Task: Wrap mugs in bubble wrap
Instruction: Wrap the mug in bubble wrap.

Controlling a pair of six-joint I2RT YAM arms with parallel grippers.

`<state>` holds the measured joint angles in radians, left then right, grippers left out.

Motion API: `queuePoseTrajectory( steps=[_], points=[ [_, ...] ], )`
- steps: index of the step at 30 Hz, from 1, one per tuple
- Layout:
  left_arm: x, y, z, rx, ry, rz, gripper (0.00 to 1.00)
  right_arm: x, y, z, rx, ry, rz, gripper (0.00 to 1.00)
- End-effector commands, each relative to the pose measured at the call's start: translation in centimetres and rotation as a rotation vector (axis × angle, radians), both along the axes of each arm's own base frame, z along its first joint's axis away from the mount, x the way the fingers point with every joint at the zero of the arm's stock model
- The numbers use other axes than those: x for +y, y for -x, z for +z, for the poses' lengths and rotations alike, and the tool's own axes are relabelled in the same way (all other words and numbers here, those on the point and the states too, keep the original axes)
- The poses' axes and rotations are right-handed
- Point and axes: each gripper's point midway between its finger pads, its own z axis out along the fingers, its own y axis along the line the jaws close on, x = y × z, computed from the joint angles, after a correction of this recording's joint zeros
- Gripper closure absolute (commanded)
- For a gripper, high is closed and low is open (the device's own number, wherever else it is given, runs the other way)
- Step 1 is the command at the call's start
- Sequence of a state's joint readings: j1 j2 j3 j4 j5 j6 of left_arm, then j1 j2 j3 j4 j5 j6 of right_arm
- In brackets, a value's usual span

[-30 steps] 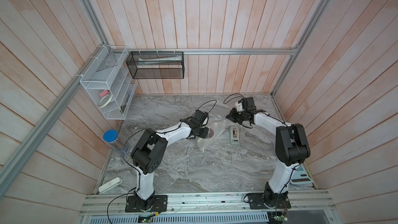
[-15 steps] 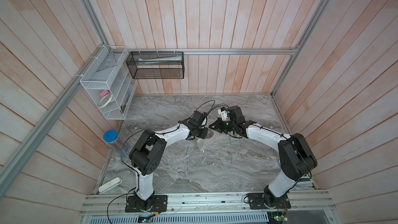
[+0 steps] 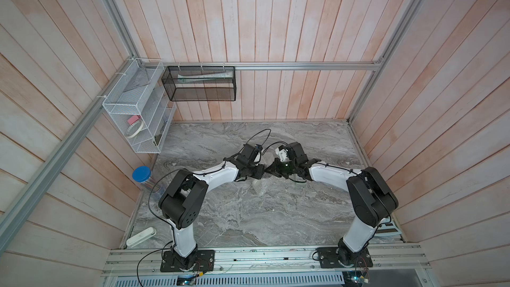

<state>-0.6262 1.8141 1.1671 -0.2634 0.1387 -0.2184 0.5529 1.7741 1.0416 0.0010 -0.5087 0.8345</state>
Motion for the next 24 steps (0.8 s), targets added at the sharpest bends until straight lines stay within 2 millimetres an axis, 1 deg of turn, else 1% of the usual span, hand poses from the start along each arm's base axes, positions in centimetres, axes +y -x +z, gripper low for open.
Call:
queuePoseTrajectory(
  steps=[1, 7, 10, 12, 15, 18, 20, 22, 24],
  points=[
    [0.0, 0.5, 1.6, -0.009, 0.056, -0.02, 0.49, -0.9, -0.3, -2.4, 0.017, 0.14, -0.015, 1.0],
    [0.4, 0.8, 3.7, -0.035, 0.125, -0.03, 0.44, -1.1, -0.5, -3.7, 0.028, 0.274, -0.02, 1.0],
    [1.2, 1.5, 4.5, -0.034, 0.159, -0.021, 0.43, -1.1, -0.5, -4.2, 0.031, 0.336, -0.009, 1.0],
    [2.3, 1.9, 4.9, -0.027, 0.185, 0.012, 0.43, -1.0, -0.3, -4.9, 0.036, 0.382, 0.008, 1.0],
    [4.7, 1.9, 4.7, 0.0, 0.217, 0.109, 0.46, -1.0, 0.1, -6.5, 0.057, 0.433, 0.033, 1.0],
    [8.2, 0.9, 4.1, 0.041, 0.243, 0.26, 0.48, -0.8, 0.2, -7.5, 0.066, 0.457, 0.05, 1.0],
    [10.3, -0.1, 4.0, 0.053, 0.269, 0.358, 0.47, -0.7, 0.3, -8.0, 0.064, 0.481, 0.07, 1.0],
    [12.3, -1.7, 4.2, 0.047, 0.306, 0.441, 0.47, -0.7, 0.3, -8.4, 0.067, 0.509, 0.086, 1.0],
    [13.5, -3.5, 4.6, 0.037, 0.349, 0.485, 0.46, -0.7, 0.4, -8.7, 0.068, 0.521, 0.096, 1.0]
  ],
)
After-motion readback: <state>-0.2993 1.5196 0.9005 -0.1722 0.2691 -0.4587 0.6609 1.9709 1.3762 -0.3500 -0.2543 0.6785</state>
